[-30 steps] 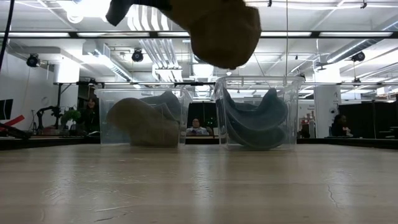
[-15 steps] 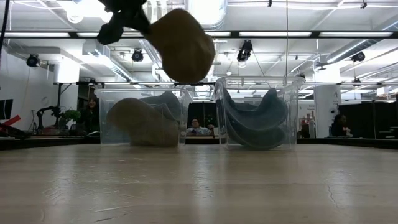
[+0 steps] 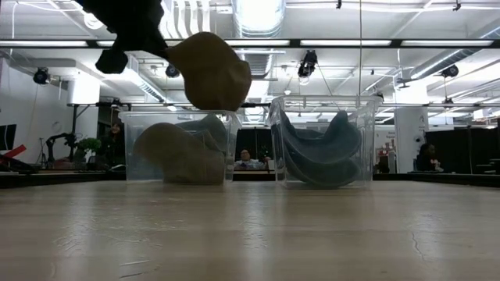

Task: Pick & Place hat
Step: Put the light brown cap into the left transparent bin

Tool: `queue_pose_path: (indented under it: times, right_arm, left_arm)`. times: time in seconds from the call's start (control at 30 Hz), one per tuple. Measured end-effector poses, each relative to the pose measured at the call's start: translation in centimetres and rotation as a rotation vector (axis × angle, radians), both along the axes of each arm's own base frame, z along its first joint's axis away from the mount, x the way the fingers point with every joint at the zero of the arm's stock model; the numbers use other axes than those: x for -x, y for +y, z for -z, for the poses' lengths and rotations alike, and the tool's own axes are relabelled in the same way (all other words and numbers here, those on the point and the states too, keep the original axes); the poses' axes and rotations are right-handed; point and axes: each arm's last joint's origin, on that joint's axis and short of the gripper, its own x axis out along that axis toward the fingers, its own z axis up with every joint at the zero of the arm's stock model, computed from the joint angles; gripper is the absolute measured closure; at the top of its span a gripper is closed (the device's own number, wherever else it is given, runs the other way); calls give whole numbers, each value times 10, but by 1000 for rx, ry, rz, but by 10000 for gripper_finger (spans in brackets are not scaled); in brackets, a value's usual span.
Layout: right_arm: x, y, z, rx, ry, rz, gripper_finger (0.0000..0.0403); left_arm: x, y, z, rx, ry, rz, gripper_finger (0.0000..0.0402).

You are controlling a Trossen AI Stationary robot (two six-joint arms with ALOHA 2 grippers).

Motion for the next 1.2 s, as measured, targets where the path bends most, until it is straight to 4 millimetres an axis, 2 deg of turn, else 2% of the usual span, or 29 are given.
queue_pose_path:
  times: [0.2, 0.53, 0.67, 0.83, 1.0, 1.2]
  right_arm:
    - [-4, 4, 2, -94, -2, -74, 220]
    - [-14, 5, -11, -50, -142, -126, 220]
    - [-16, -3, -12, -57, -157, -98, 220]
    - [-18, -17, -11, -105, -170, -34, 220]
    - [-21, -22, -6, -191, -133, -77, 222]
    - [-28, -22, 11, -190, -28, -72, 240]
  left_arm:
    - [-9, -11, 0, 6, -29, 74, 395]
    - [-19, -37, -16, 53, -165, 287, 395]
    - [-20, -45, -20, 72, -193, 372, 395]
    - [-25, -52, -16, 62, -167, 413, 395]
    - [-33, -56, -11, 42, -163, 403, 395]
    - [-33, -55, -12, 2, -131, 401, 395]
